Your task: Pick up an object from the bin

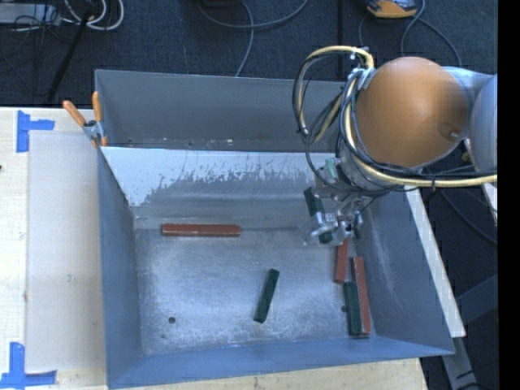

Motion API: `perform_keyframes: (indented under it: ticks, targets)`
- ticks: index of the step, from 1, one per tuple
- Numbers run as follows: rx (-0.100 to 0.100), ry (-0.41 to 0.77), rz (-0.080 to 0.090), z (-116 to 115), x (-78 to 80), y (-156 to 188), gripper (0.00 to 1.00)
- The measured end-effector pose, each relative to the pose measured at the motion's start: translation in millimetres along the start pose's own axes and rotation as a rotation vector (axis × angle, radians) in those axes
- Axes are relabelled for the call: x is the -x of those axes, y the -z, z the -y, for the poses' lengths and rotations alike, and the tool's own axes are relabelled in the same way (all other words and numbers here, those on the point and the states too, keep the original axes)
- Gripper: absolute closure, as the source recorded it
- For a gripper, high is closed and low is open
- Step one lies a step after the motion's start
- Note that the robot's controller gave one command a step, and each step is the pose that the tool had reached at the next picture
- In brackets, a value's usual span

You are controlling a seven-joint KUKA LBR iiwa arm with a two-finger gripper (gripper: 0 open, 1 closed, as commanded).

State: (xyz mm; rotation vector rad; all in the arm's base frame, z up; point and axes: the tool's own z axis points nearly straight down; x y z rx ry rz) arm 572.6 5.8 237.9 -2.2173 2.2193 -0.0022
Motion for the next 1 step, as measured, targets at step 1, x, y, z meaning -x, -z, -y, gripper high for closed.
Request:
perform_keyframes:
  ticks: [1]
  targets:
    - [0.011,0.196,0.000,-49.6,-17.9,-20.4,1.00]
